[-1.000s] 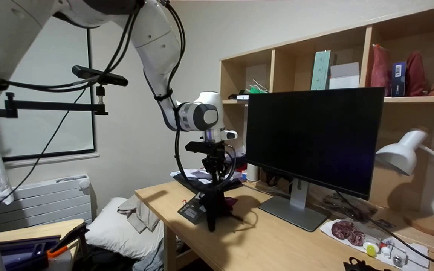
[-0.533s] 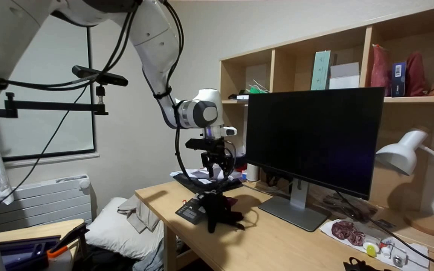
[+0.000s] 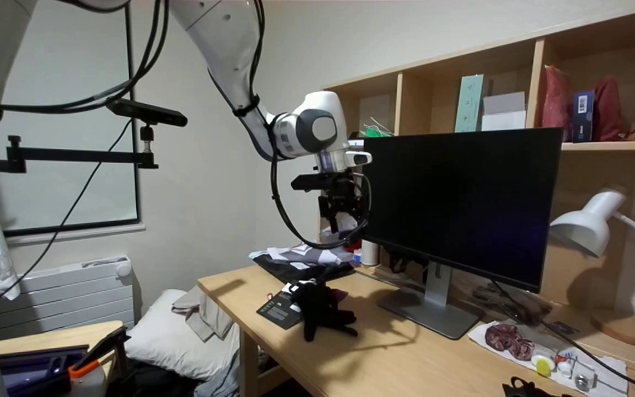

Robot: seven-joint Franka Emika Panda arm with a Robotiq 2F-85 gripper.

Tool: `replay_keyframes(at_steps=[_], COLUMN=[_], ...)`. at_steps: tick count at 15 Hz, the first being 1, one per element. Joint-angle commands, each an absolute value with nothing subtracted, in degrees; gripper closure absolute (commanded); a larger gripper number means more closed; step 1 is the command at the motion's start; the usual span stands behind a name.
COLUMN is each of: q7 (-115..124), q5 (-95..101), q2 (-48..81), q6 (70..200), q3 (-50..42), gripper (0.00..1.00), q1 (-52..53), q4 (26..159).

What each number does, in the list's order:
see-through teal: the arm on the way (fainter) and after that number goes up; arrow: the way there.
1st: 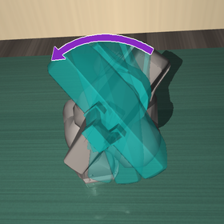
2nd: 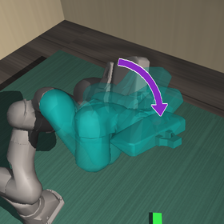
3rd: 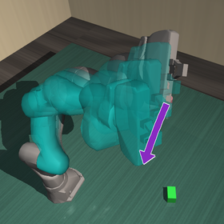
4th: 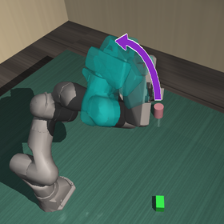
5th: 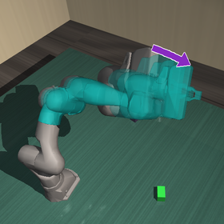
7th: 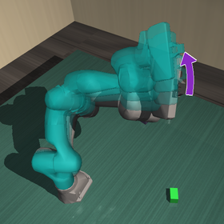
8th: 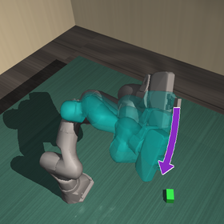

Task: Move the black gloves to the left then put the orange object in the drawer

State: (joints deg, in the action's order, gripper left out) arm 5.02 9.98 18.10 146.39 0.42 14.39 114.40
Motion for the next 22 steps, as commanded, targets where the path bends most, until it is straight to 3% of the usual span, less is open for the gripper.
replay_keyframes(at_steps=[1,5,11,22], q7=[6.64,4.53,-13.53,-10.69], q5=[13.56,12.83,-0.38,10.36], q2=[17.37,17.72,17.82,26.29], q6=[142.59,138.19,138.41,147.94], q3=[-1.74,-2.61,3.84,-2.76], gripper=[0.00,0.00,0.00,0.00], q1=[11.26,7.74,0.91,-0.52], q4=[114.67,114.90,119.55,117.01])
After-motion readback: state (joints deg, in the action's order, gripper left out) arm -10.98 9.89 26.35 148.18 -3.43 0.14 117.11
